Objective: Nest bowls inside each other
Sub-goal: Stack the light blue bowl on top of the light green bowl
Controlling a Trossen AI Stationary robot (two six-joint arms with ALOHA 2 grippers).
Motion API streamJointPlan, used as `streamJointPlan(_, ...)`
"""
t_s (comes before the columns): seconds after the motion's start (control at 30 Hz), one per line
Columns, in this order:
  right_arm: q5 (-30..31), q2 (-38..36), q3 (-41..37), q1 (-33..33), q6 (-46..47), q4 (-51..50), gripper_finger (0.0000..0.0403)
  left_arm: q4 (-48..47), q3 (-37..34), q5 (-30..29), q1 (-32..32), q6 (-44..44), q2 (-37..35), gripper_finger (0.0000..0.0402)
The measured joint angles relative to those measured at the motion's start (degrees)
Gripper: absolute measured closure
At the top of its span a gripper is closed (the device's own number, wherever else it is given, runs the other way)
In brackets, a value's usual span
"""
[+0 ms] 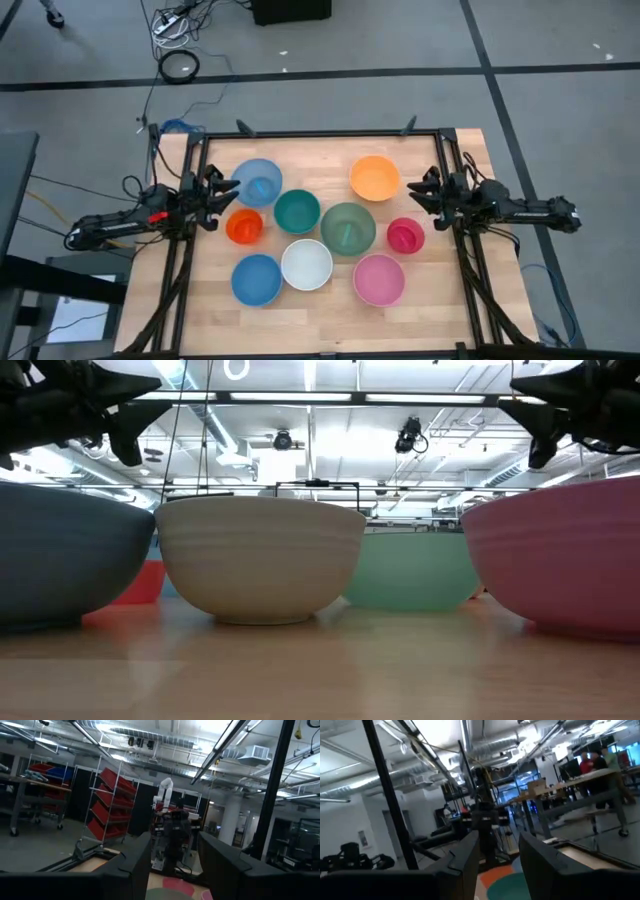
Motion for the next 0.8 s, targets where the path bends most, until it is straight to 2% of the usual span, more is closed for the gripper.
streamJointPlan(0.17, 5.5, 2.1, 0.6, 0.6, 2.4, -6.4, 0.0275, -8.9, 2.6, -1.9, 0.0, 0.7, 2.3, 0.0234)
streamJointPlan(0.37, 10.0, 10.7, 8.0, 2.8, 0.2, -10.9, 0.0275, -16.1, 9.9, -2.9, 0.0, 4.8, 10.3, 0.0234)
streamJointPlan(0.5, 14.5, 19.5, 16.3, 4.4, -3.1, -18.0, 0.0276, -24.6, 17.2, -3.6, 0.0, 7.6, 17.5, 0.0234)
streamJointPlan(0.63, 19.6, 30.7, 26.9, 6.2, -3.9, -31.5, 0.0276, -33.4, 24.6, -3.6, -0.5, 8.1, 26.6, 0.0234)
streamJointPlan(0.8, 21.1, 45.2, 39.9, 9.5, -2.8, -43.6, 0.0276, -41.2, 33.9, -1.4, -3.5, 8.9, 37.2, 0.0234)
